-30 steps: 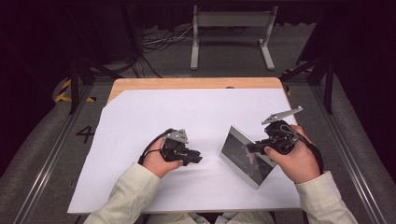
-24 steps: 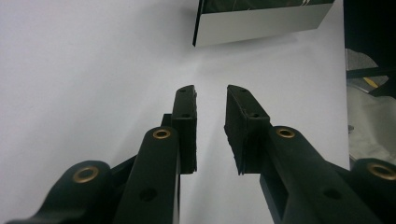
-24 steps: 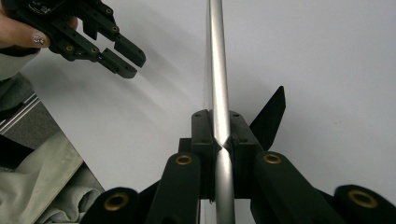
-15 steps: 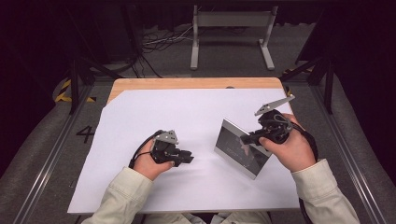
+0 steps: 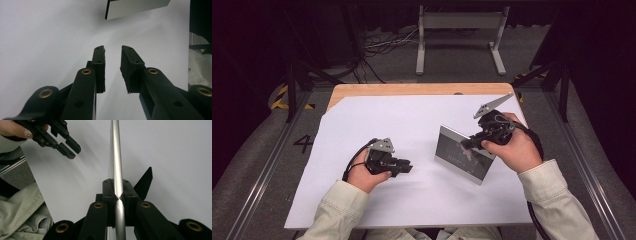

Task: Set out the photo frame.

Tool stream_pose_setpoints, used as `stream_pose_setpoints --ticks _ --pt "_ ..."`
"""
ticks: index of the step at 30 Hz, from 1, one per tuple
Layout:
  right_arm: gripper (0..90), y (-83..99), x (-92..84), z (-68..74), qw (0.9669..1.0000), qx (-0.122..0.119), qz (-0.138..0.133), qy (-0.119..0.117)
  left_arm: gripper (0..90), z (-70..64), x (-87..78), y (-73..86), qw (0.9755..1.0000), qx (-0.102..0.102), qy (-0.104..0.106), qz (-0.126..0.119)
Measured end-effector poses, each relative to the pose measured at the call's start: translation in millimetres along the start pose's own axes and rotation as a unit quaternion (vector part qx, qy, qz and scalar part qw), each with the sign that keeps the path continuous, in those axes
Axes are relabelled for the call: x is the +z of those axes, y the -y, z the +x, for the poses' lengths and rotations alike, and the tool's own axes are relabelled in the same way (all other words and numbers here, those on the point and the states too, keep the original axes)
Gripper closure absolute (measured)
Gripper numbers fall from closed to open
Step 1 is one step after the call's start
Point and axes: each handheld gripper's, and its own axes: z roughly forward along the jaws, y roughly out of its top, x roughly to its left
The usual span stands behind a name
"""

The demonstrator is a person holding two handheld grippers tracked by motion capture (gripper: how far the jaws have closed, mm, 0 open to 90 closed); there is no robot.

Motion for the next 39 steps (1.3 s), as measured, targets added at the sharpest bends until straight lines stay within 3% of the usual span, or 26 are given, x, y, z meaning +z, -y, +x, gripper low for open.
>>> stream_pose_setpoints --ticks 8,16,23,30,39 --pt "83.8 -4.8 3.6 -5.1 0.9992 -0.037 0.010 -0.010 74.2 1.9 -1.0 0.7 1.0000 -0.004 0.000 0.000" --pt "83.8 -7.3 7.4 -9.8 0.9982 -0.056 0.009 -0.022 74.2 2.7 -0.9 0.8 1.0000 -0.005 0.002 -0.002" --pt "83.9 -11.0 11.9 -13.2 0.9955 -0.087 0.009 -0.037 74.1 4.1 -0.5 1.9 1.0000 -0.009 0.003 0.000" --pt "83.9 -11.6 19.0 -16.9 0.9939 -0.094 0.012 -0.056 74.0 4.6 -0.9 2.1 1.0000 -0.009 0.002 -0.001" --pt "83.9 -14.6 26.1 -18.3 0.9895 -0.122 0.015 -0.076 73.9 4.6 -0.5 1.6 1.0000 -0.009 0.003 -0.001"
